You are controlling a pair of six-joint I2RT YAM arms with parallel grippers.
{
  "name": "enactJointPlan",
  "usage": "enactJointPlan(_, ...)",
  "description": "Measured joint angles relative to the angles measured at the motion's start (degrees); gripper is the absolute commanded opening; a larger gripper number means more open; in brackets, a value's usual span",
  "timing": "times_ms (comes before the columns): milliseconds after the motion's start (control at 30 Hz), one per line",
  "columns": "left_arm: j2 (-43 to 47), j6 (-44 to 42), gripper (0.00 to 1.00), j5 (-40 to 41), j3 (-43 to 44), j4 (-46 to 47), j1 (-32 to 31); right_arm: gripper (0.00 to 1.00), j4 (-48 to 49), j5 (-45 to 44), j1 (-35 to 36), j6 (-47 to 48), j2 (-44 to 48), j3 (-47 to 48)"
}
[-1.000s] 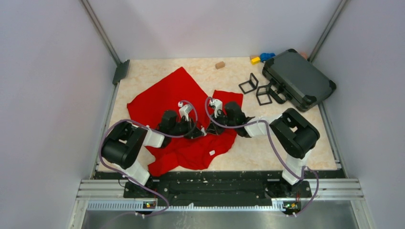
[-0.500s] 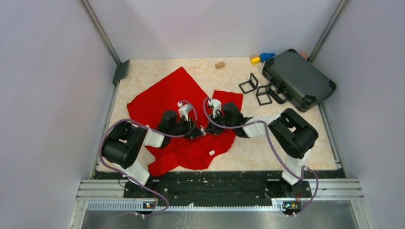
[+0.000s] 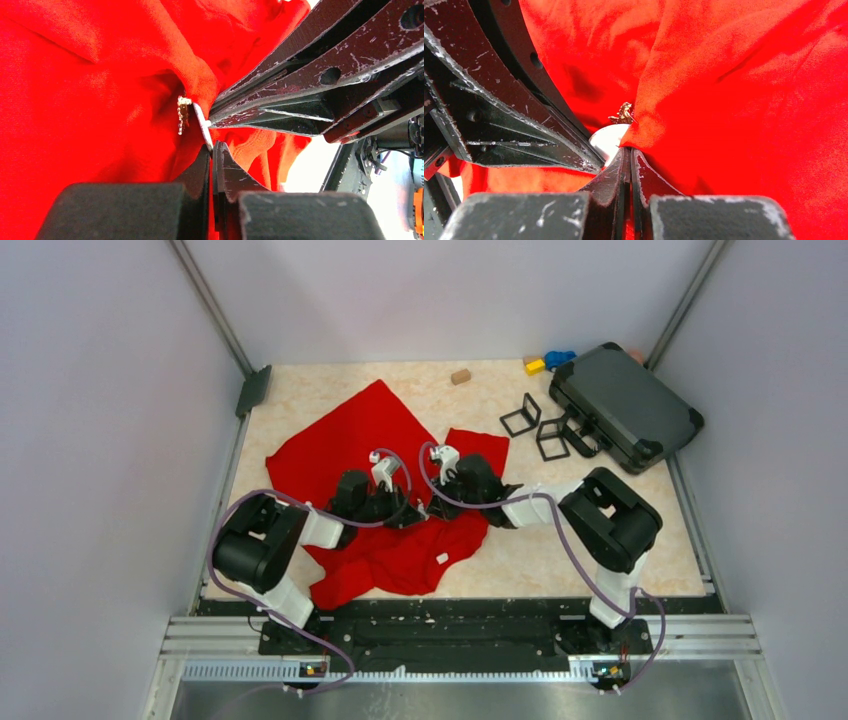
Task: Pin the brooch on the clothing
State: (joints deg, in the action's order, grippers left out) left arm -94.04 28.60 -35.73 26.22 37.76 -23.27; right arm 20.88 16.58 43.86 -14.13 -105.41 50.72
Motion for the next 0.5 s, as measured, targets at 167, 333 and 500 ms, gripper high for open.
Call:
enactJointPlan(167, -0.13, 0.0, 0.0, 0.24, 0.04, 0.07, 0.0, 0.0, -0.87, -1.57, 0.52, -0.04, -0.17, 0.83)
enactJointPlan(333, -0.24, 0.0, 0.0, 0.26, 0.04, 0.11, 0.0, 0.0, -1.62, -3.06, 1.11, -0.02, -0.24, 1.4)
enactJointPlan(500, -0.24, -0.02, 0.0, 0.52, 0.04, 0.13, 0.0, 0.0, -2.67, -4.98, 1.81, 0.0, -0.81, 2.75)
